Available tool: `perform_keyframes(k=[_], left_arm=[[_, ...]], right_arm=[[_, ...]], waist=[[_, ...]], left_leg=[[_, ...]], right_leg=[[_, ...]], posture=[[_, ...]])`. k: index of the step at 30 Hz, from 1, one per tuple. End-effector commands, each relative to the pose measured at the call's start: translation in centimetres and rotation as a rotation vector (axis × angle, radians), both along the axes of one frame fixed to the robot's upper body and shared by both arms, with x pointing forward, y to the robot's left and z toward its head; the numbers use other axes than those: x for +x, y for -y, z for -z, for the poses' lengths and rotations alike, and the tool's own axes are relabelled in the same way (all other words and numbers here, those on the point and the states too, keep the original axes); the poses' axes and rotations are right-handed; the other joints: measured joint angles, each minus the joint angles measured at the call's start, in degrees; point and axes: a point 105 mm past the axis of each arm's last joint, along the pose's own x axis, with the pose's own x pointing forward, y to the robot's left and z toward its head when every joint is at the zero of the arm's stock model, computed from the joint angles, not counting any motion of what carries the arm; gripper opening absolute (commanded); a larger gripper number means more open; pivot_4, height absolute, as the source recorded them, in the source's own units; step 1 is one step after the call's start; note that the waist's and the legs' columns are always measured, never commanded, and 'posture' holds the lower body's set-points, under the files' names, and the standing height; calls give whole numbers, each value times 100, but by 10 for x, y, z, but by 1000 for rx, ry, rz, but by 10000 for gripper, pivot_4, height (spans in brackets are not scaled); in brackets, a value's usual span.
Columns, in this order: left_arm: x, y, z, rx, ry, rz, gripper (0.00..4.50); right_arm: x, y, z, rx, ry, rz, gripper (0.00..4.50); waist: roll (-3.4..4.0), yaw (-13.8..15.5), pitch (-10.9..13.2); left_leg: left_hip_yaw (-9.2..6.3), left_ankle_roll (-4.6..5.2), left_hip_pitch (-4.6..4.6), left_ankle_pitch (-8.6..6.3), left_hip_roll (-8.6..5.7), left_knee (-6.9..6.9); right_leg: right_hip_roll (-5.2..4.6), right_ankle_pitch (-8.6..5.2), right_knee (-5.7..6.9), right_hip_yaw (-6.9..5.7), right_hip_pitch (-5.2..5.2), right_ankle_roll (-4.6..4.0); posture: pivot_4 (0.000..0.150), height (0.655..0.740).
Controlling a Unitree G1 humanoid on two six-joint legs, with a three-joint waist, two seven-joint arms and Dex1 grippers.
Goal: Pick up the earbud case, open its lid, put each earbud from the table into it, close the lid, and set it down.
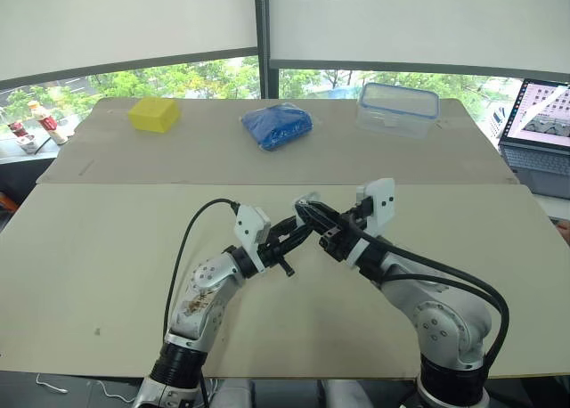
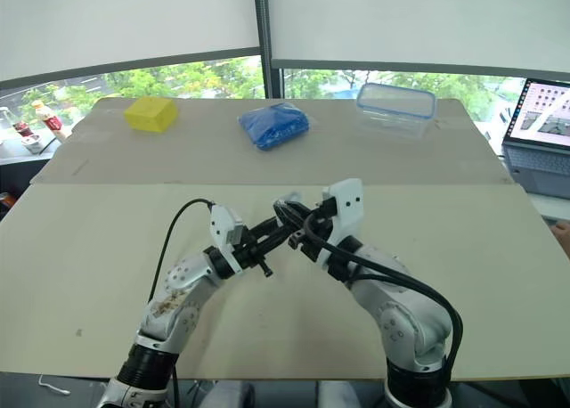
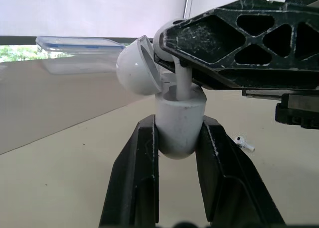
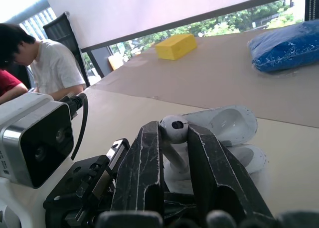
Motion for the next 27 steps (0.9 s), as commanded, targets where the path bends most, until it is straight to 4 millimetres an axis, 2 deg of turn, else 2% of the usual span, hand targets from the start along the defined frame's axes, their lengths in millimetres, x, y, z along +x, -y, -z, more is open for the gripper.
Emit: perform_keyframes(k=[1, 16, 27], left_arm=[[-2, 1, -18, -36, 60, 10, 5281], [1, 3, -23, -51, 54, -12, 5281], [0, 3, -27, -64, 78, -27, 5281]], right_arm=[[1, -1, -5, 1, 43, 22, 3533], [-6, -10, 13, -118, 65, 10, 3530], [1, -1, 12, -89, 58, 91, 3530]], waist=[[0, 1, 0], [-1, 2, 0], [-1, 3, 0]], left_leg=[[0, 0, 0, 0, 0, 0], [0, 0, -2, 0, 0, 0], [0, 0, -3, 0, 0, 0]], right_leg=[[0, 0, 0, 0, 0, 0], [0, 0, -3, 0, 0, 0], [0, 0, -4, 0, 0, 1]], posture=[[1500, 6859], [1500, 6859], [1500, 6859]])
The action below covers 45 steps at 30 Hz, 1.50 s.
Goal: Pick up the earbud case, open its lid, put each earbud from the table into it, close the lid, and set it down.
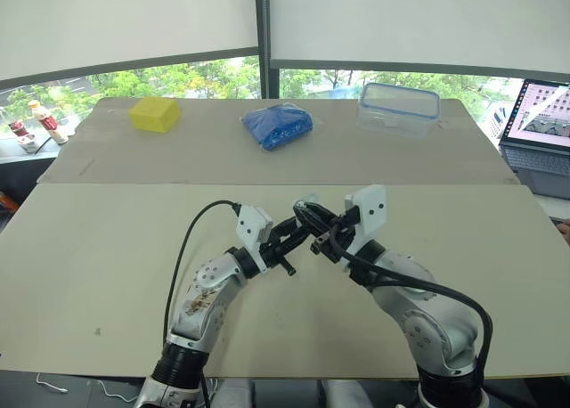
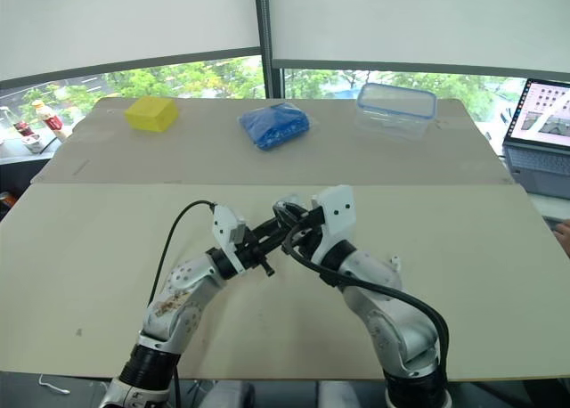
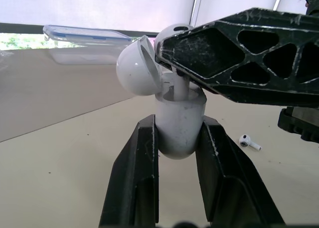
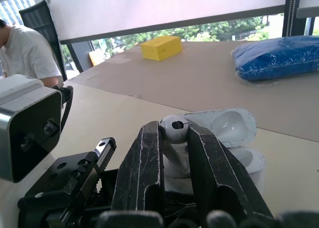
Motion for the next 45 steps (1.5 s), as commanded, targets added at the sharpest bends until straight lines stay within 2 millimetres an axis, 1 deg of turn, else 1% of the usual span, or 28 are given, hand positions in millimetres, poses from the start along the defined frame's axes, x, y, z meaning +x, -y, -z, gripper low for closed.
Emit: perform_keyframes(k=[1, 7, 17, 24, 27, 31, 33, 36, 39, 40, 44, 45], left_arm=[[-3, 0, -30, -52, 121, -5, 5281], [-1, -2, -33, -62, 134, -42, 5281], [-2, -2, -34, -63, 151, -57, 5281], [-4, 2, -35, -57, 167, -52, 5281], [-4, 2, -34, -56, 167, -51, 5281], [-4, -1, -30, -36, 163, -61, 5281], [-4, -6, -25, -9, 161, -71, 5281], [-4, -15, -18, 23, 158, -85, 5281], [-8, -24, -14, 40, 156, -88, 5281], [-10, -25, -14, 43, 156, -86, 5281], [-21, -28, -11, 81, 165, -45, 5281], [-23, -30, -11, 90, 167, -39, 5281]], right_arm=[[0, 4, 5, -6, -13, 19, 3530], [3, 11, 6, 32, -33, 68, 3530], [4, 8, -1, 192, -92, 73, 3530], [0, -1, 2, 190, -96, 50, 3530], [-1, -2, 2, 184, -91, 49, 3530], [-7, 4, -10, 177, -34, 36, 3530], [-16, 10, -17, 139, -1, -1, 3530], [-29, 25, -20, 31, 15, -43, 3530], [-38, 47, -17, -138, 16, -70, 3530], [-40, 52, -16, -177, 14, -73, 3530], [-55, 71, -11, -368, 15, -180, 3530], [-59, 79, -4, -458, 4, -211, 3530]], waist=[[0, 0, 0], [0, -1, 0], [0, 0, 0], [0, 0, 0], [0, -2, 0], [0, 2, 0], [1, 3, 1], [0, 5, 2], [0, 7, 2], [-1, 8, 3], [-4, 16, 5], [-4, 24, 6]], left_leg=[[0, 0, 0, 0, 0, 0], [0, 0, 0, 0, 0, 0], [0, 0, -1, 0, 0, 0], [0, 0, -2, 0, 0, -1], [0, 0, -3, 0, 0, -1], [0, 0, -4, 0, 0, -1], [0, 0, -6, 0, 0, 0], [-1, 0, -8, 0, 0, -1], [0, 1, -8, 0, 0, -1], [1, 1, -8, 0, -1, -1], [0, 1, -10, -1, 0, -3], [0, 1, -9, -1, 0, -3]], right_leg=[[0, 0, 0, 0, 0, 0], [0, 0, 0, 0, 0, 0], [0, 0, 0, 0, -1, 0], [0, 0, 0, 0, -2, 0], [0, 0, -1, 0, -3, 0], [0, 0, -1, 0, -3, 0], [-1, 0, -3, 0, -4, 1], [0, 0, -4, -1, -4, 1], [-1, 0, -5, 0, -3, 1], [-1, -1, -6, 0, -3, 1], [0, -1, -10, 0, -2, 2], [-1, -1, -12, 0, -1, 2]], posture=[[1500, 6859], [1500, 6859], [1500, 6859], [1500, 6859], [1500, 6859], [1500, 6859], [1500, 6859], [1500, 6859], [1500, 6859], [1500, 6859], [1500, 6859], [1500, 6859]])
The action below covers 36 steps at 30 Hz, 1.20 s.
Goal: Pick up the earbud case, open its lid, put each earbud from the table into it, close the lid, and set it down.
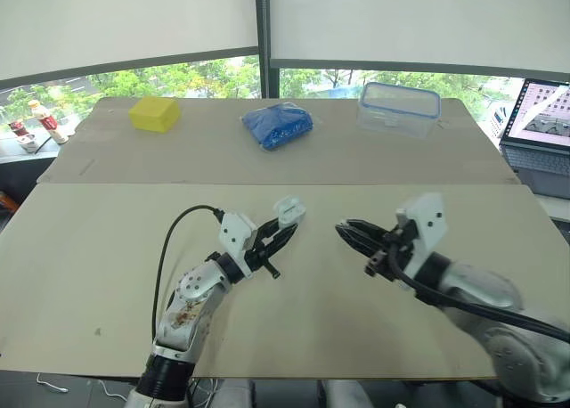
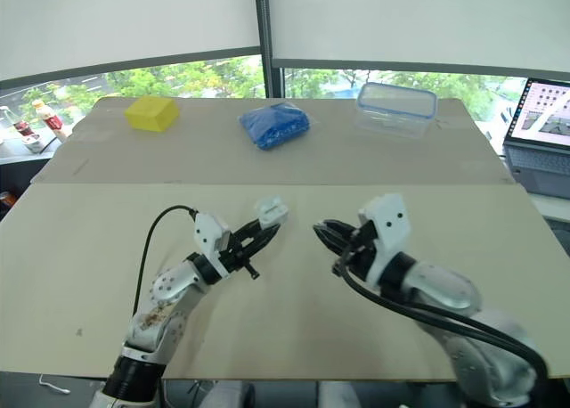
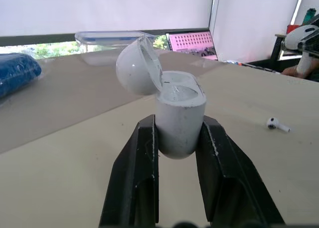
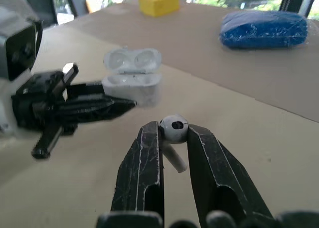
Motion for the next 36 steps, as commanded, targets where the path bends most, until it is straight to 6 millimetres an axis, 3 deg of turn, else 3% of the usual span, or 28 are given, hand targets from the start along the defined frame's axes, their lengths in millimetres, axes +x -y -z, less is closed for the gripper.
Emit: perform_keyframes(k=[1, 6, 10, 16, 28, 30, 36], left_arm=[[-12, -1, -16, 6, 77, 42, 5281], [-23, -5, -19, 44, 96, 77, 5281], [-27, -6, -23, 68, 113, 106, 5281], [-30, -4, -27, 67, 115, 117, 5281], [-36, -4, -27, 70, 93, 123, 5281], [-36, -3, -27, 69, 91, 122, 5281], [-37, -3, -26, 67, 82, 121, 5281]], right_arm=[[-21, 12, 4, -203, 28, -160, 3530], [-44, 51, 45, -548, -83, -317, 3530], [-45, 79, 61, -665, -116, -336, 3530], [-49, 99, 76, -692, -175, -322, 3530], [-59, 112, 95, -647, -275, -257, 3530], [-60, 112, 96, -630, -295, -245, 13956], [-61, 109, 96, -626, -301, -252, 34045]], waist=[[0, 16, 0], [-6, 97, 4], [-10, 112, 6], [-11, 144, 7], [-13, 150, 7], [-13, 151, 7], [-13, 155, 7]], left_leg=[[1, 0, 1, 0, 0, 1], [3, 0, 7, 0, 1, 1], [6, 0, 11, 0, 3, 2], [6, -1, 9, 0, 2, 1], [6, -1, 13, 0, 2, 3], [6, -1, 13, 0, 2, 3], [6, -1, 13, 0, 2, 4]], right_leg=[[0, 0, -2, 0, 2, 0], [-1, 3, -24, -1, 17, 9], [-1, 6, -28, 1, 23, 12], [-1, 7, -31, 1, 22, 11], [-1, 8, -31, 3, 29, 11], [-1, 8, -31, 3, 30, 11], [-2, 8, -31, 3, 30, 11]], posture=[[1500, 6859], [1500, 6859], [1500, 6859], [1500, 6859], [1500, 6859], [1500, 6859], [1500, 6859]])
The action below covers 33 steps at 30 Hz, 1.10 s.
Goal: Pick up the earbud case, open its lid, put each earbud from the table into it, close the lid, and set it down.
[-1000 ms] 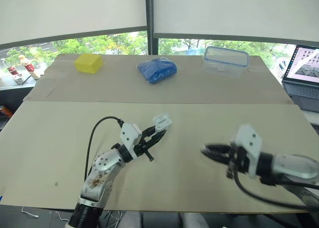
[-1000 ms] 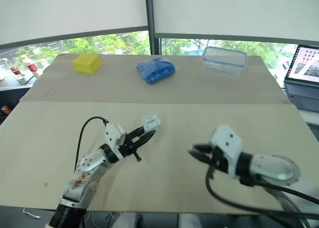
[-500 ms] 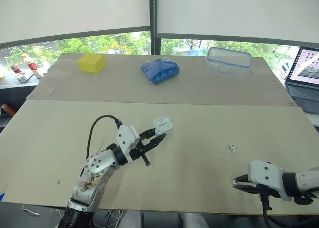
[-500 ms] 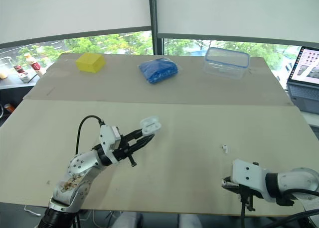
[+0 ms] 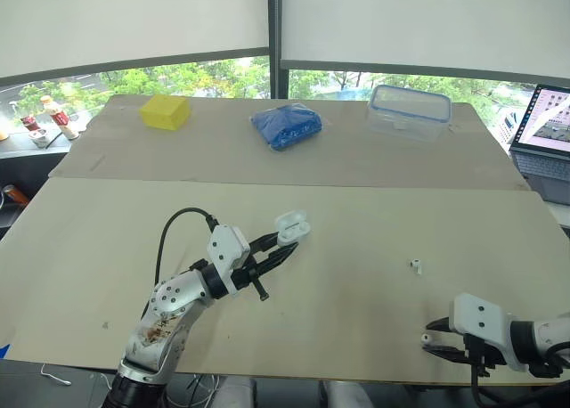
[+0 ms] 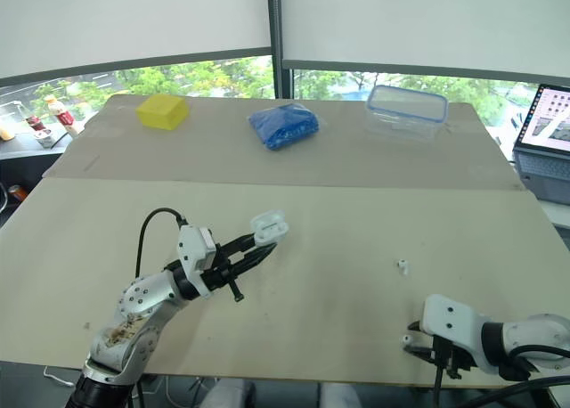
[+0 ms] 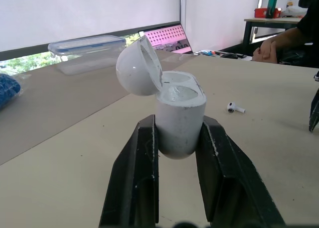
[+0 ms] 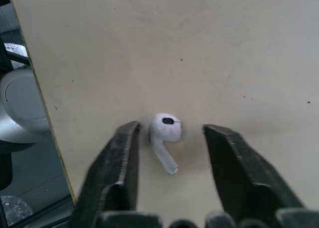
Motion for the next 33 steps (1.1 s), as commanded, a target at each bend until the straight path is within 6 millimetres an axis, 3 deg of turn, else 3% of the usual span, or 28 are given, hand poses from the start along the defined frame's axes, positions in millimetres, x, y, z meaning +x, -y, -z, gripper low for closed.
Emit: perform_keyframes(k=[1, 9, 14, 19, 33], left_arm=[[-7, 2, -11, -27, 35, 16, 5281], [-9, -1, -8, -18, 20, 16, 5281], [-9, 2, -5, -11, 15, 21, 5281], [-12, 9, -3, -12, 14, 34, 5281], [-15, 11, 0, -20, 0, 29, 5281]], right_arm=[[-2, -4, -5, 21, 1, -8, 34377], [-3, -17, -39, -69, 9, -106, 34377], [1, -11, -50, -372, -63, -116, 34377], [6, -18, -45, -450, -92, -178, 34377], [12, -25, -20, -361, -137, -82, 34377]], waist=[[0, -2, 0], [2, -16, -1], [5, -9, -2], [4, 17, -2], [6, -3, -3]], left_leg=[[0, 0, 0, 0, 0, 0], [0, 0, 3, 0, 1, 1], [0, 0, 5, 0, 1, -1], [0, 0, -2, 0, 2, 1], [1, 0, -3, 0, 1, 1]], right_leg=[[0, 0, 0, 0, 0, 0], [1, 1, 3, 1, 0, -1], [1, 1, 3, 0, 1, -1], [-2, 1, -3, -1, -4, -1], [-3, 2, -4, -1, -6, -1]], posture=[[1500, 6859], [1500, 6859], [1500, 6859], [1500, 6859], [1500, 6859]])
